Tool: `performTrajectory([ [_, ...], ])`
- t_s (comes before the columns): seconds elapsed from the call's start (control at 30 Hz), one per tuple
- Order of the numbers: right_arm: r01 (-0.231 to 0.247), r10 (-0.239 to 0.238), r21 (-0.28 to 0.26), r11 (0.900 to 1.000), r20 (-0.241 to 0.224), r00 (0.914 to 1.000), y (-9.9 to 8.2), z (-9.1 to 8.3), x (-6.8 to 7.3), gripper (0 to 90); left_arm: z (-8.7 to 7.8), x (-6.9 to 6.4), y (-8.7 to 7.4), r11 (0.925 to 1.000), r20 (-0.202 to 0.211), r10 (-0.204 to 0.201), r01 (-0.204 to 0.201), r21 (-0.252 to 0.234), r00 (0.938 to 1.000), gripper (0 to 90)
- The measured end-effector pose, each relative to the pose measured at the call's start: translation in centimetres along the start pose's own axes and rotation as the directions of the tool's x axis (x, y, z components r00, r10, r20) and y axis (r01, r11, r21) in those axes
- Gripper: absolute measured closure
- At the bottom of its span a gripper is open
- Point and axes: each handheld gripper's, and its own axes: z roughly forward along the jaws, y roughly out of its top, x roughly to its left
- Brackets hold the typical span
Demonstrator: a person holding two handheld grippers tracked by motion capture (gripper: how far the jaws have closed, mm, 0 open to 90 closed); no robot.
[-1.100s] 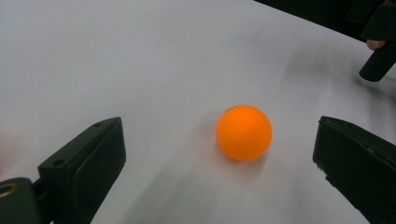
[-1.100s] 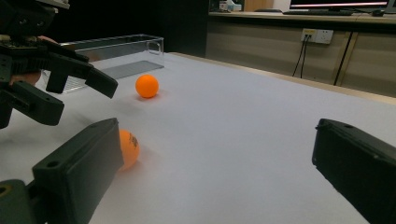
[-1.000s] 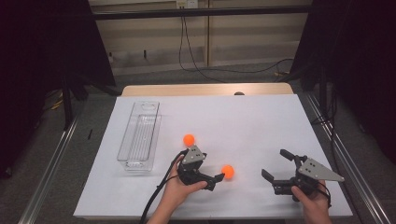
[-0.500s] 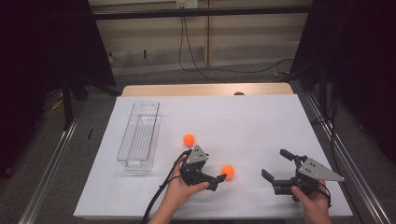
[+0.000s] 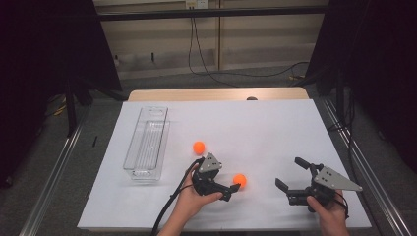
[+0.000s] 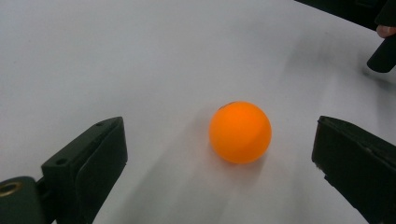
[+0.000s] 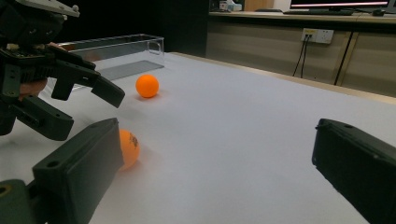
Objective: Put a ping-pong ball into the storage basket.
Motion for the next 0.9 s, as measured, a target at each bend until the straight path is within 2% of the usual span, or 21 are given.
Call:
performTrajectory([
  [0.9,0.003,-0.003,0.005,1.0000,-0.002,1.0000,-0.03,0.07,0.00,1.3,0.90,-0.41,0.24,0.9994,0.007,0.012,-0.012,0.032,0.9999,4.2],
])
